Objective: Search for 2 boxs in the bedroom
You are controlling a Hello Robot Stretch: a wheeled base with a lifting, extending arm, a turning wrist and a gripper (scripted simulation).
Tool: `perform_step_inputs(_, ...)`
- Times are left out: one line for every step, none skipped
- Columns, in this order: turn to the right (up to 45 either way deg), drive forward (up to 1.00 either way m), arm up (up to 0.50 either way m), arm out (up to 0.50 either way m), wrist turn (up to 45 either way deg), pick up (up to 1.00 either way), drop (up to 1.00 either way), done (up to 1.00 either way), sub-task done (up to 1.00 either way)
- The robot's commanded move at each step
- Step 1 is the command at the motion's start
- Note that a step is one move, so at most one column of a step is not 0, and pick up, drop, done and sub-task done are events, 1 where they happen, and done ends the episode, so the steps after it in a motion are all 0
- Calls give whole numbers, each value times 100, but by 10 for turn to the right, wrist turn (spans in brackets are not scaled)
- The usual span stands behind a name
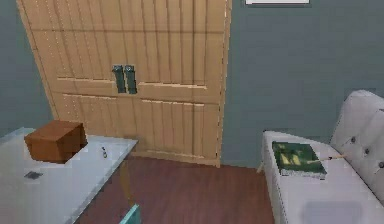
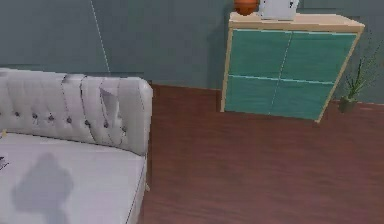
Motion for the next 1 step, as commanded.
perform_step_inputs(90, 0, 0, 0, 0, 0, 0, 0, 0)
